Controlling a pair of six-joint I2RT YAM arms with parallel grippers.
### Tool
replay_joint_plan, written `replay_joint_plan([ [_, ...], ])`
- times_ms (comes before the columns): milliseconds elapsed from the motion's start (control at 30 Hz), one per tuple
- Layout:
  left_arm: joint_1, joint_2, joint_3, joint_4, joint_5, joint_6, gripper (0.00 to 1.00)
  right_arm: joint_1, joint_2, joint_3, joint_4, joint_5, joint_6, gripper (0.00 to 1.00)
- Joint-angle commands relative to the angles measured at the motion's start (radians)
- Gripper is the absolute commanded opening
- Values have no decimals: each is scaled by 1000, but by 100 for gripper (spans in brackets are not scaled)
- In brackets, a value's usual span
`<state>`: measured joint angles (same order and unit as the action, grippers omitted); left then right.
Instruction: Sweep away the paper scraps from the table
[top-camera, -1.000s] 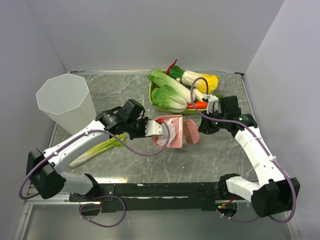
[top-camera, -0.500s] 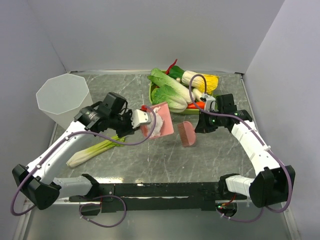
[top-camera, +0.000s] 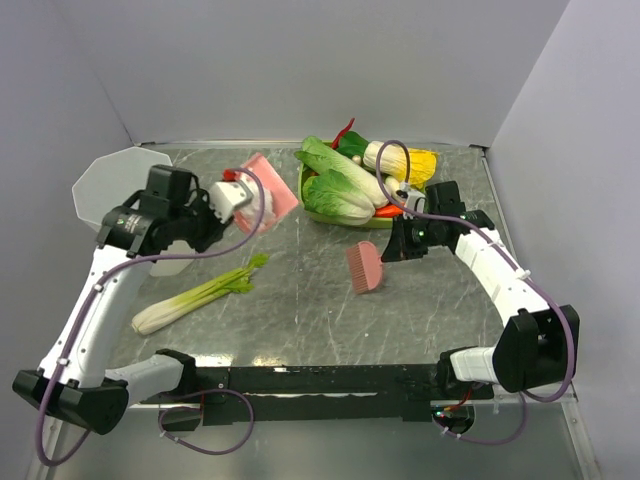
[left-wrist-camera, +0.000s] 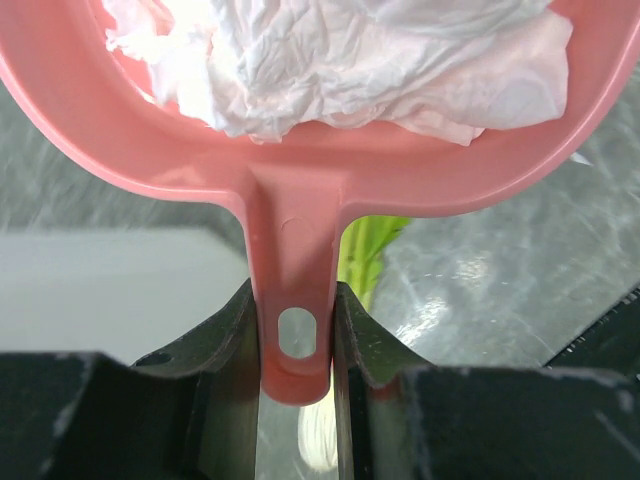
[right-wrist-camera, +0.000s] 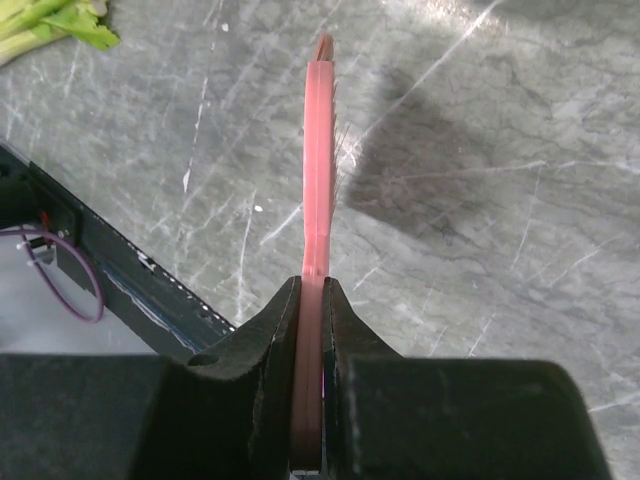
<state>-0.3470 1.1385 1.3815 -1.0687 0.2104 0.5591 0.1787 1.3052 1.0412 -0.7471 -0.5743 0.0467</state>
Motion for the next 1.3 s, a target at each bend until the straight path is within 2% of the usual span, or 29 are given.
replay_joint_plan([
  [0, 106, -49, 65, -22, -43, -57, 1, 1, 3, 48, 38, -41, 27, 0],
  [133, 196, -63, 111, -48, -55, -132, 1, 16, 29, 57, 41, -50, 24, 0],
  [433, 344, -20, 303, -115, -261, -225, 1, 33, 58, 94, 48, -52, 18, 0],
  [500, 405, 6, 359, -143, -304, -241, 1, 38, 71, 106, 45, -58, 15, 0],
  [733, 486, 108, 491, -240, -460, -200, 1, 65, 94, 128, 57, -64, 22, 0],
  [800, 503, 115, 475, -241, -512, -118, 1, 68, 88, 123, 57, -61, 22, 0],
  [867, 532, 95, 429, -173, -572, -32, 1, 71, 85, 117, 55, -61, 18, 0],
  [900, 567, 87, 421, -145, -583, 58, 1, 73, 82, 112, 57, -59, 18, 0],
  [1033, 672, 131, 444, -76, -618, 246, 1, 73, 80, 109, 60, -52, 16, 0],
  [1167, 816, 194, 533, -44, -580, 434, 1, 74, 78, 120, 58, -44, 18, 0],
  [1267, 845, 219, 553, 4, -582, 577, 1, 71, 75, 114, 61, -44, 18, 0],
])
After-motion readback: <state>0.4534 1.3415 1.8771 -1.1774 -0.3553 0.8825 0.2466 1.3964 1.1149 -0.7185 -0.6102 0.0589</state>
